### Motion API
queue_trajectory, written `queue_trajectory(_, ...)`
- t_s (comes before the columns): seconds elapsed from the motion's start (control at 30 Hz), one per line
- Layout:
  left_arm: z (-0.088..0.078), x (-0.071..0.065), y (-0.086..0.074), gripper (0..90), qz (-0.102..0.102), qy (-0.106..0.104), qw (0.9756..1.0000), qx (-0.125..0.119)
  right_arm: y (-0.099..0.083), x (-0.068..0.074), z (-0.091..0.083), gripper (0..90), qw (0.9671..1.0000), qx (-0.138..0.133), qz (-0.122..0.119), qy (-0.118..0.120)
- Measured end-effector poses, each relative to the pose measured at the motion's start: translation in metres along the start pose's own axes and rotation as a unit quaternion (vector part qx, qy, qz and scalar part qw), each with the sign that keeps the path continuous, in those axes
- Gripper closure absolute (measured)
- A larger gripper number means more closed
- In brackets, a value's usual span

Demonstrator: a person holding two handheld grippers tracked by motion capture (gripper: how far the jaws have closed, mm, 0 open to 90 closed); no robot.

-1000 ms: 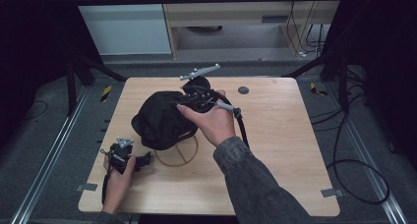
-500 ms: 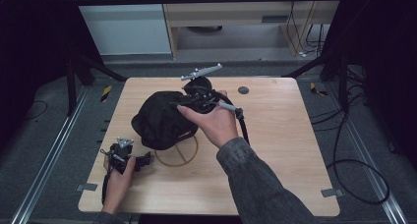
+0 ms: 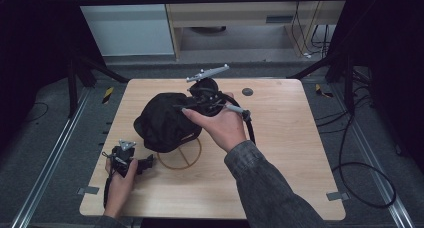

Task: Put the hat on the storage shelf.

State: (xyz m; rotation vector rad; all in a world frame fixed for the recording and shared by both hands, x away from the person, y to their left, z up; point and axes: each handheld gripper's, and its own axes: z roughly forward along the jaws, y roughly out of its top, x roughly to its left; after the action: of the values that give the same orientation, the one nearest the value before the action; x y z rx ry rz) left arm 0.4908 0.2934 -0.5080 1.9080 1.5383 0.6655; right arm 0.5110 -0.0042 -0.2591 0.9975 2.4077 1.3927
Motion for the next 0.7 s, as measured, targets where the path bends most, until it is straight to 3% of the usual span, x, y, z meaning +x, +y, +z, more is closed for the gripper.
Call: queue_trajectory(0.7, 0.000, 0.000, 0.000, 0.0, 0.000, 0.000, 1.0000, 0.000, 0.000, -0.004, -0.020, 27.0, 0.9996, -0.015, -0.002, -0.022)
